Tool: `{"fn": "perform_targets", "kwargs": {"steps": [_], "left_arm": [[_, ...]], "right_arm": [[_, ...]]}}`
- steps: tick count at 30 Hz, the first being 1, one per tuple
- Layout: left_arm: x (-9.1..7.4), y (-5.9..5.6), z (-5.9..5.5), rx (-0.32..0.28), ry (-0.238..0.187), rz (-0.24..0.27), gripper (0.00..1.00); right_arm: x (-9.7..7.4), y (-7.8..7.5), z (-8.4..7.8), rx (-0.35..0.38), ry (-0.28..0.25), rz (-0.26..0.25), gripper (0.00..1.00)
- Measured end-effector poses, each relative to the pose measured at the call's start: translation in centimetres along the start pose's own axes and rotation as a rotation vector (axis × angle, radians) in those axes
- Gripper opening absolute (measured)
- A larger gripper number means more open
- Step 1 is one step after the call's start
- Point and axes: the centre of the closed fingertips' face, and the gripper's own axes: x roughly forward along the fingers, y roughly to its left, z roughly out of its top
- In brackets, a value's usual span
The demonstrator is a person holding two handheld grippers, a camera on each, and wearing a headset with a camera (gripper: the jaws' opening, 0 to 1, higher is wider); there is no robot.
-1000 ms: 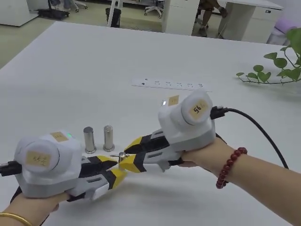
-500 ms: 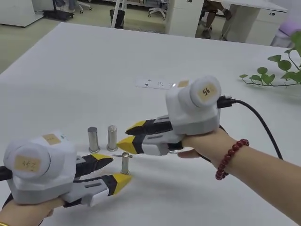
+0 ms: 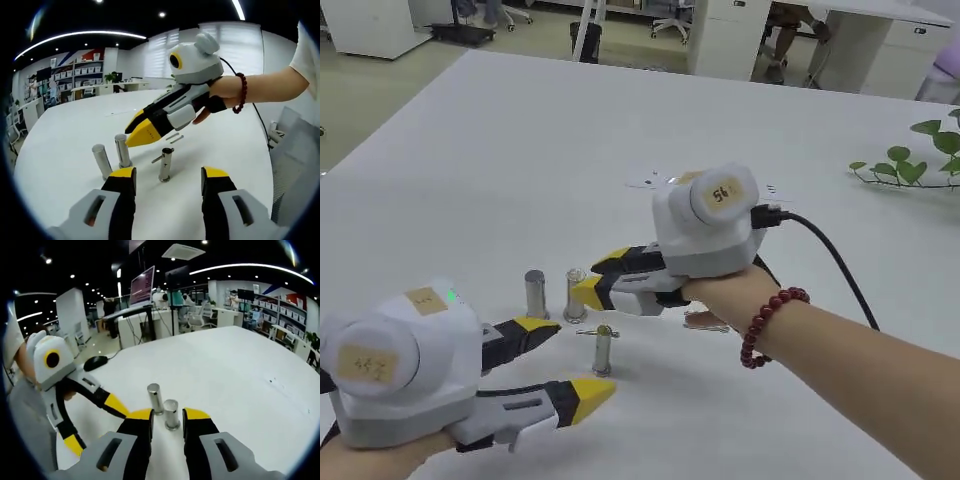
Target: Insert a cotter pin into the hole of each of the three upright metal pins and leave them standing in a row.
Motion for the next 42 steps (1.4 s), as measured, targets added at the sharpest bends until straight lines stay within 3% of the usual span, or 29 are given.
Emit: {"fn": "perform_targets", "kwargs": {"steps": [9,16,25,35,42], "left_arm": [[-0.7,-0.1,0.4,-0.035,-0.013,-0.006,0.59],[-1.0,-0.6,0.3,-0.051,0.0,-0.016,0.63],[-1.4,-1.4,1.0,-0.057,-0.012,-0.026,0.68],[-1.5,-1.6,0.8,-0.046,0.003,-0.023,0.69],[-1.5,-1.5,0.7,-0.058,0.006,-0.018,0.74]], "right_arm": [[1.4,-0.1,-0.4,0.023,-0.002,0.006,0.24],[2.0,0.0,-0.6,0.036,-0.006,0.005,0.17],[2.1,-0.2,-0.4,-0.009,-0.009,-0.019,0.14],[1.7,-0.6,-0.5,0.001,-0.004,-0.026,0.13],[0.5,-1.1,-0.8,-0.004,0.002,-0.047,0.13]]}}
